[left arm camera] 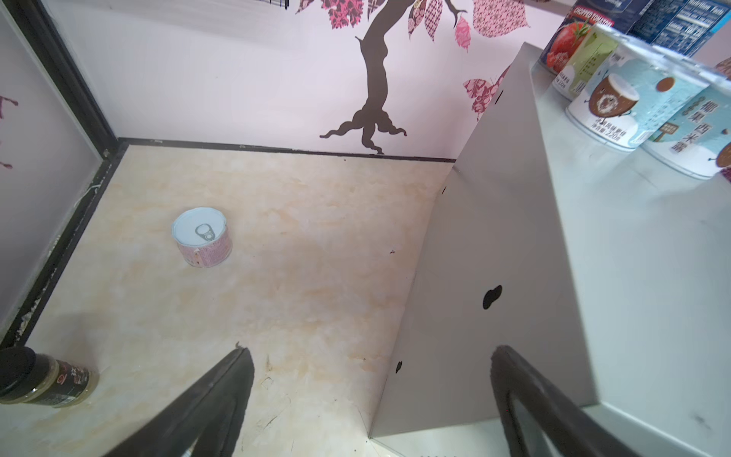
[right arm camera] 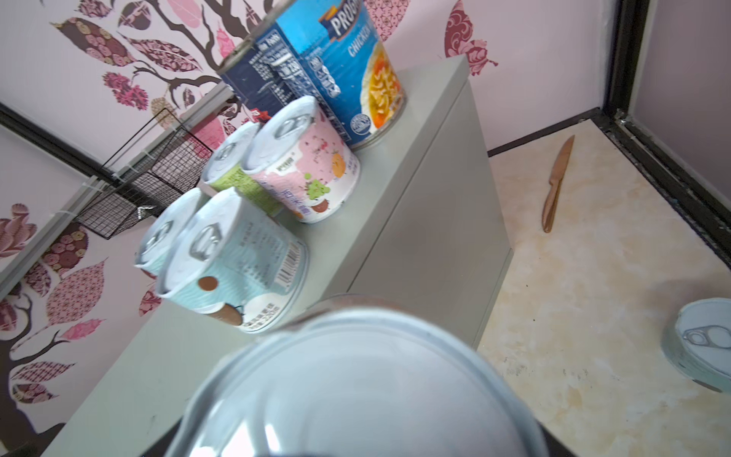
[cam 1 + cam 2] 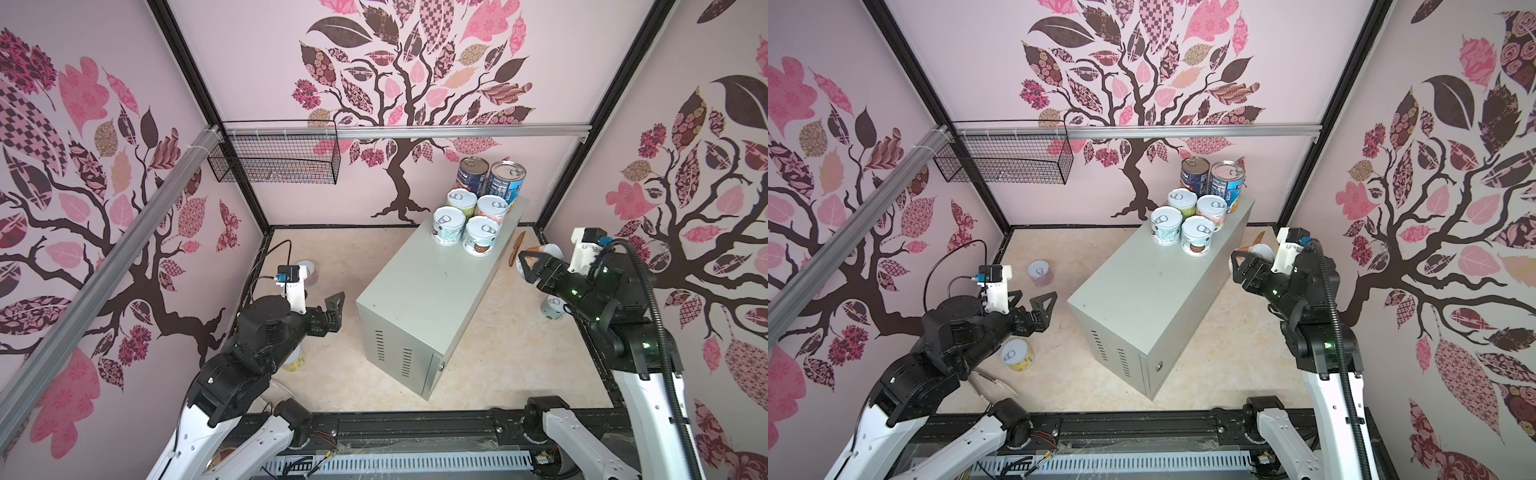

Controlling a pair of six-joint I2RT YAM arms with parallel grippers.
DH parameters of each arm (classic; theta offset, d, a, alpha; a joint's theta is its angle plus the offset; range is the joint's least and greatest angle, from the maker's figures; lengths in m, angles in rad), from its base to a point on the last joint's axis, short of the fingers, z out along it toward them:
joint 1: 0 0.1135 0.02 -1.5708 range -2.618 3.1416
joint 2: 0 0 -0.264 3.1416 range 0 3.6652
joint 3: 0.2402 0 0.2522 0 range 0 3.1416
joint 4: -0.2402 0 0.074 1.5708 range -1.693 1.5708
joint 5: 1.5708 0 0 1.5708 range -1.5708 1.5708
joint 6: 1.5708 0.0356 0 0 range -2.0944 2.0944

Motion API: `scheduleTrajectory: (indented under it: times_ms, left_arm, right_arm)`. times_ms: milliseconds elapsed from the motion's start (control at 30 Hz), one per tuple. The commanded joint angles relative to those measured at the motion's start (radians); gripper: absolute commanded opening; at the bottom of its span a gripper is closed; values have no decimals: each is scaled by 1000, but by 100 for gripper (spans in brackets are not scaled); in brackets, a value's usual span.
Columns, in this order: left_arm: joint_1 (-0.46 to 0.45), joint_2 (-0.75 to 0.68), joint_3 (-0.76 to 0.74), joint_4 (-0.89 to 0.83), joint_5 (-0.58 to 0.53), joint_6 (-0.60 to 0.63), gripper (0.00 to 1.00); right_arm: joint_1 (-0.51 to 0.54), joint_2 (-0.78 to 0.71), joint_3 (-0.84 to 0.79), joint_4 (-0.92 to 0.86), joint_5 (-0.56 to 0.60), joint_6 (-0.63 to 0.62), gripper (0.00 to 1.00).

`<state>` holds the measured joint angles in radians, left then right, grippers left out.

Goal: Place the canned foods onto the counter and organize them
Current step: 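Carry the peach can with the right gripper over the box top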

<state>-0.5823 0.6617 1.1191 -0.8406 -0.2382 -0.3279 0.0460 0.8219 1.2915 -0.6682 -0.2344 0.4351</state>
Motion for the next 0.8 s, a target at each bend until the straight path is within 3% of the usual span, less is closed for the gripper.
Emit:
scheduleTrajectory:
  times_ms: [0, 767]
  left_arm:
    - [-2, 4, 46, -22, -10, 24, 97]
    - [-2, 53, 33, 30, -6, 36, 97]
  right_arm:
    - [15, 6, 105, -17, -54, -23, 66]
    - [38, 162, 312, -64, -159, -10, 67]
